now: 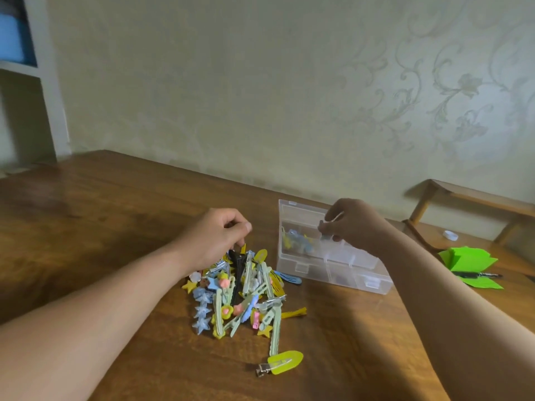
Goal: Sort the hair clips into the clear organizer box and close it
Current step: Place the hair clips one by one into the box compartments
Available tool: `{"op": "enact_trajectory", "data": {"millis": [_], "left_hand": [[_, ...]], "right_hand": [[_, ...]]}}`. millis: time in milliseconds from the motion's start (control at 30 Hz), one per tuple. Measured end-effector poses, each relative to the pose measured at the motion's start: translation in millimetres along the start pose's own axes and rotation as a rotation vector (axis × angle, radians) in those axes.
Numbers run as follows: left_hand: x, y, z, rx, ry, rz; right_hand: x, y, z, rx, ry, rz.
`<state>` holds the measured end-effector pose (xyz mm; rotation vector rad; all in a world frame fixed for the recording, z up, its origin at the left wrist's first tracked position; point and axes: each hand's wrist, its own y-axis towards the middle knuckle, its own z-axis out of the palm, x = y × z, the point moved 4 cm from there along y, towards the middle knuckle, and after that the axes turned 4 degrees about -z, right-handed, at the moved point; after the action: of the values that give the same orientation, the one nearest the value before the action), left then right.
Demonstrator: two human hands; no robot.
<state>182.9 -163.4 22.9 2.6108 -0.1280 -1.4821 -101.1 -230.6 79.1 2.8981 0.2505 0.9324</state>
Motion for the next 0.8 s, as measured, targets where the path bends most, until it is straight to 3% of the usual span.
{"op": "enact_trajectory", "data": {"millis": [133,333,467,633,733,800], "left_hand": [[-0.3,-0.4,-0.2,0.013,0.002,-0.011],[-1.6,-1.6,-0.6,0.019,0.016,-0.015],[-0.1,-0.3,0.0,0.012,0.019,-0.009],[-0.7,-0.5,0.4,0.001,0.016,0.005],[-0.3,-0.8,1.0,-0.010,0.018,0.010],[0.5,0.1,0.5,-0.017,0.010,0.012]], "right_hand": [[9.1,6.9,11.5,0.080,-0.198,-0.007],[10.0,2.5,20.6,0.044,-0.243,-0.001],[5.9,-9.5,13.1,-0.120,-0.241,-0.047],[23.0,-54.0,-1.0,-0.353,-0.010,-0.185],[35.0,-80.4,2.9,-0.293,0.081,-0.296],[40.7,-90.3,9.7,-0.136,0.017,-0.347]]}}
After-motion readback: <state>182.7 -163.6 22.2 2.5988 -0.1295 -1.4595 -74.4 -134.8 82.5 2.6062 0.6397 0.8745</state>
